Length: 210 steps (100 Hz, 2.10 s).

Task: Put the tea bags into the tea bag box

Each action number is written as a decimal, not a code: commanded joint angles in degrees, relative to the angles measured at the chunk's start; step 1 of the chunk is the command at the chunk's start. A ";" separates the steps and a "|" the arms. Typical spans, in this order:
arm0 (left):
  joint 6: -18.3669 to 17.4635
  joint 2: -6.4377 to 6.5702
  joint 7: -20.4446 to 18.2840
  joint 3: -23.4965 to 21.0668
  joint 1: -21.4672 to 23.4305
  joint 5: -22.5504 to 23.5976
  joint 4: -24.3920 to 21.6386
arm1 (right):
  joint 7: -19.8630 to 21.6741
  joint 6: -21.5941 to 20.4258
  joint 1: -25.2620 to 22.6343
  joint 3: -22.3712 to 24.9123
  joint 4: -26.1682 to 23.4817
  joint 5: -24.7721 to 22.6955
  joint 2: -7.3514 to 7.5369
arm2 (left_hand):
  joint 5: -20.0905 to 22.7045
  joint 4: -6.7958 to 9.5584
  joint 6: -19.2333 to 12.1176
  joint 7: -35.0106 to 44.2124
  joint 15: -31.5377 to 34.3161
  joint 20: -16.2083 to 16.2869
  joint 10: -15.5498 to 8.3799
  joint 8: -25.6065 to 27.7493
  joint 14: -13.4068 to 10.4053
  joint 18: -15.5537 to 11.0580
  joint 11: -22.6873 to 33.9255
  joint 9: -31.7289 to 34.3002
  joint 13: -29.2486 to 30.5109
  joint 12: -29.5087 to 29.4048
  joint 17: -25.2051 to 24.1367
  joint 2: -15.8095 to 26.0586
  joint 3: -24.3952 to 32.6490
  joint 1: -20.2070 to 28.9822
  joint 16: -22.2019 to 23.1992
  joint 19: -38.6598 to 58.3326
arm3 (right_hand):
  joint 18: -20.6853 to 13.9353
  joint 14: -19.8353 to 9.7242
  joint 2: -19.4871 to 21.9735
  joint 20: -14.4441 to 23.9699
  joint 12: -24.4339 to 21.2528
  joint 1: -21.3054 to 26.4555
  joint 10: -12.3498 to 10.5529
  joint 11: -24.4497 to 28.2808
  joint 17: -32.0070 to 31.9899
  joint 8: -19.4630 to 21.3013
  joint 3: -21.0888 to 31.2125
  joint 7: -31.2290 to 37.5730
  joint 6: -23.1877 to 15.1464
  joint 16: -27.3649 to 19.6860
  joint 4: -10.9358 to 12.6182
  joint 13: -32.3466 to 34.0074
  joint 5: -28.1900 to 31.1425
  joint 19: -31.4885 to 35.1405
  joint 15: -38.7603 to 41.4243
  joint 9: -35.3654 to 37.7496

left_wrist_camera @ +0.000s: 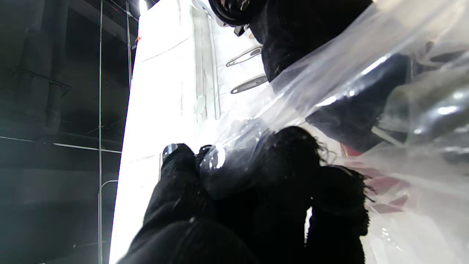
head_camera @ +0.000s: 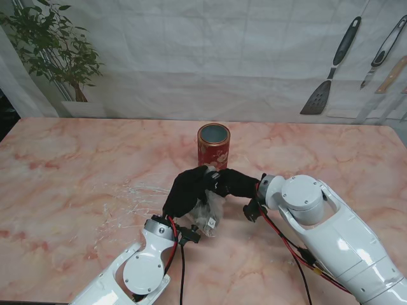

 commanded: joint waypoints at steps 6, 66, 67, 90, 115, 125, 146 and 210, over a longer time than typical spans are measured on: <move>0.36 -0.27 -0.48 -0.64 -0.05 -0.58 -0.69 | 0.67 -0.23 -1.12 0.78 -0.86 0.04 -0.32 | -0.03 2.57 -2.22 2.94 -2.38 0.13 -3.26 0.53 -0.42 -3.53 0.45 -0.11 -0.01 -1.12 0.27 5.43 2.60 4.08 -0.70 1.39 | -0.33 -1.12 2.23 -0.15 1.36 2.03 -0.31 1.50 -1.70 6.88 3.85 2.04 1.67 0.25 4.03 -3.33 -2.71 1.35 1.43 -2.99; 3.75 -0.38 0.74 -3.06 -0.35 -0.25 -0.63 | -5.27 0.64 -7.18 9.26 -8.71 -1.36 -0.92 | 0.38 2.58 -1.94 2.84 -2.06 0.14 -2.95 0.38 0.20 -3.24 0.44 0.24 0.17 -1.20 0.36 5.02 2.62 4.16 -0.65 1.49 | -0.41 -2.16 3.20 0.50 -1.45 1.31 -0.97 -1.56 -2.46 13.42 7.24 1.11 4.16 -2.17 5.78 -5.43 -3.38 0.72 -2.97 -5.36; 3.79 -0.39 0.77 -3.07 -0.36 -0.27 -0.63 | -5.31 0.67 -7.24 9.39 -8.83 -1.37 -0.92 | 0.38 2.58 -1.94 2.84 -2.06 0.15 -2.95 0.37 0.19 -3.24 0.44 0.24 0.17 -1.20 0.35 5.03 2.63 4.17 -0.65 1.49 | -0.49 -2.15 3.29 0.49 -1.49 1.31 -1.00 -1.59 -2.51 13.41 7.18 1.07 4.13 -2.20 5.73 -5.45 -3.40 0.68 -3.03 -5.44; 4.12 -0.53 1.05 -3.22 -0.57 -0.65 -0.52 | -8.03 -0.27 -8.69 11.44 -10.77 -0.33 -1.54 | 0.38 2.60 -1.94 2.85 -2.05 0.16 -2.99 0.36 0.29 -3.11 0.41 0.22 0.16 -1.20 0.37 5.04 2.66 4.17 -0.68 1.49 | -1.31 -3.12 4.33 0.31 -2.88 2.11 -1.45 -3.09 -3.67 13.37 5.09 0.35 3.19 -3.26 4.55 -7.46 -3.79 -0.54 -5.48 -7.40; 3.78 -0.58 1.22 -3.22 -0.49 -0.69 -0.46 | -10.34 -2.82 -9.53 12.44 -10.50 3.81 -2.48 | 0.38 2.60 -1.94 2.85 -2.07 0.16 -3.01 0.34 0.12 -3.15 0.40 0.20 0.17 -1.18 0.38 5.06 2.65 4.13 -0.71 1.48 | -3.42 -4.08 4.31 0.25 -6.96 2.30 -1.75 -7.03 -5.68 13.32 4.44 -0.24 2.51 -5.33 4.32 -9.30 -3.54 -3.32 -10.09 -9.07; 3.73 -0.64 1.39 -3.21 -0.49 -0.74 -0.44 | -10.64 -3.34 -9.54 12.53 -10.37 4.62 -2.63 | 0.38 2.60 -1.94 2.85 -2.07 0.16 -3.03 0.34 0.12 -3.16 0.39 0.17 0.17 -1.17 0.38 5.09 2.65 4.11 -0.72 1.48 | -4.41 -4.24 4.12 0.44 -8.17 2.42 -1.71 -7.89 -5.77 13.40 4.37 -0.49 2.41 -5.84 4.27 -9.72 -3.26 -4.44 -11.32 -9.29; 3.61 -0.64 1.55 -3.45 -0.25 -0.69 -0.59 | -11.22 -4.04 -9.70 12.89 -10.98 4.86 -2.74 | 0.38 2.61 -1.94 2.86 -2.08 0.16 -3.07 0.33 0.09 -3.17 0.42 0.20 0.15 -1.14 0.37 5.07 2.65 4.12 -0.73 1.48 | -4.64 -4.17 4.02 0.77 -8.53 2.35 -1.72 -7.82 -5.67 13.51 4.45 -0.59 2.41 -5.81 4.31 -9.64 -3.12 -4.67 -11.37 -9.18; 3.00 -0.58 0.79 -2.81 -0.86 -1.06 -0.46 | -2.89 -0.54 -6.03 10.41 -7.92 5.02 -1.17 | 0.34 2.62 -2.07 2.87 -2.08 0.14 -3.22 0.37 -0.01 -3.26 0.41 0.12 0.10 -1.11 0.34 5.16 2.66 4.04 -0.72 1.44 | -3.61 -3.00 0.00 3.16 -7.84 1.81 -1.48 -6.39 -4.67 5.89 1.57 -1.44 -3.49 -4.35 2.66 -7.34 -0.41 -5.31 -9.51 -6.31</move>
